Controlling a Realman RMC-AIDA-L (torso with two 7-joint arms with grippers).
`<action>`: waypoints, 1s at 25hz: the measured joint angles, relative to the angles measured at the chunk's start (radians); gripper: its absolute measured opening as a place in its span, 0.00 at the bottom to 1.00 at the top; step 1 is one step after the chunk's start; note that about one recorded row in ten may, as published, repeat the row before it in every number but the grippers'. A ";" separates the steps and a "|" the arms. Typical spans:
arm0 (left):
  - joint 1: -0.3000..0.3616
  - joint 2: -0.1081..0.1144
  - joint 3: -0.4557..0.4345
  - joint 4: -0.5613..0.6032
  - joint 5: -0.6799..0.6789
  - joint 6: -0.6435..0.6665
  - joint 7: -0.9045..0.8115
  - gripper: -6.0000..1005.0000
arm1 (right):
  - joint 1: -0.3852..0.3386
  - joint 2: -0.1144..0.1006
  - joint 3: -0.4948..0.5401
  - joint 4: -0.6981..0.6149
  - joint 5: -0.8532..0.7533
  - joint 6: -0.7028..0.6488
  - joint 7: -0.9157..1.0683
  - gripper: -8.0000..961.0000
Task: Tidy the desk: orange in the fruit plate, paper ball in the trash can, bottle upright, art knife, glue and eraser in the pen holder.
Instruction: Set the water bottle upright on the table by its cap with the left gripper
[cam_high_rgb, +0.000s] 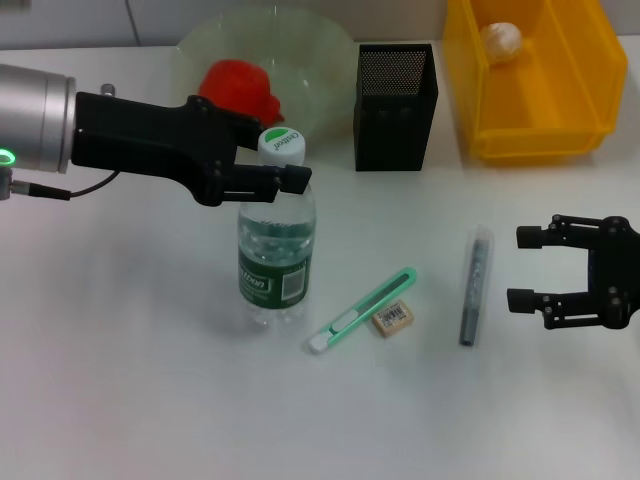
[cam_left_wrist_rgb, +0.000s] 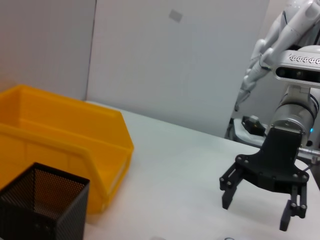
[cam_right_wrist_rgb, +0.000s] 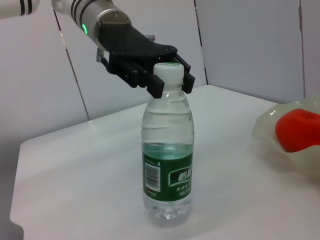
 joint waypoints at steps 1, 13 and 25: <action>0.008 -0.001 -0.004 0.000 -0.009 -0.004 0.017 0.45 | 0.000 0.000 0.000 0.000 0.000 0.000 0.000 0.87; 0.091 -0.012 -0.023 -0.024 -0.096 -0.217 0.162 0.46 | 0.001 0.005 0.000 -0.016 0.000 -0.004 0.023 0.87; 0.111 -0.013 -0.021 -0.094 -0.118 -0.410 0.224 0.46 | 0.000 0.006 0.002 -0.016 0.000 -0.006 0.039 0.87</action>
